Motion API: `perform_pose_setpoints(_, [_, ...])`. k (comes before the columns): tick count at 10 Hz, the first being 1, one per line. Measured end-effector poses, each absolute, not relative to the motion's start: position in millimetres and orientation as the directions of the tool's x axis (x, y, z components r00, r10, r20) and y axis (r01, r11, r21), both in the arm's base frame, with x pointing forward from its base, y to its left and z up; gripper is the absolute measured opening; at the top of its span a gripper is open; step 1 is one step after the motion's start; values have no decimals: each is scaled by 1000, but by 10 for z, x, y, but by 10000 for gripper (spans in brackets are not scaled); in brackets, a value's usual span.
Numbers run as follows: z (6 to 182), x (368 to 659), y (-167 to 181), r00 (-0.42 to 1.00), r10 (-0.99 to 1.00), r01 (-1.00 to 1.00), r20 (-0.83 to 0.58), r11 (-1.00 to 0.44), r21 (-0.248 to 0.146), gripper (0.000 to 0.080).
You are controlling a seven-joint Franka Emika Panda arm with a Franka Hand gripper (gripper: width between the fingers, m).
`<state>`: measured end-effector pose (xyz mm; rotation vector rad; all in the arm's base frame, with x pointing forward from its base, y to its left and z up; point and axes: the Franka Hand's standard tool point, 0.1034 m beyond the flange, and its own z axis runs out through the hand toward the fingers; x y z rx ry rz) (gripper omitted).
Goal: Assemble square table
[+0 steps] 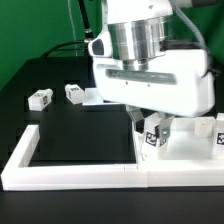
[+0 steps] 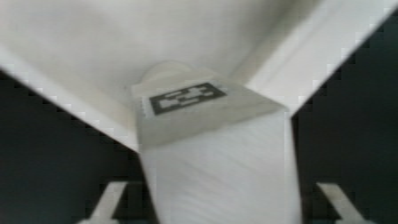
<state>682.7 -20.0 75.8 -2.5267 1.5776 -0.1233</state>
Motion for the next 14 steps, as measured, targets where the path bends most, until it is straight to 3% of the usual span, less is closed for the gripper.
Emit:
perform_pose_setpoints(3, [743, 6765, -297, 97, -986, -977, -137, -68, -202, 320])
perform_pose_setpoints(5, [740, 6753, -295, 36, -987, -981, -155, -5, -192, 320])
perform_pose_setpoints(7, [732, 6751, -303, 72, -987, -979, -146, -42, -198, 320])
perform_pose_setpoints(8, [725, 6749, -293, 87, -986, -979, -143, -57, -198, 501])
perform_pose_setpoints(9, [710, 6730, -222, 309, -945, -936, -104, -283, -209, 501])
perform_pose_setpoints(10, [711, 6730, -138, 375, -923, -910, -84, -349, -222, 617])
perform_pose_setpoints(11, [739, 6716, -68, 341, -938, -916, -54, -320, -241, 640])
perform_pose_setpoints(14, [722, 6696, -47, 584, -812, -788, 20, -573, -227, 648])
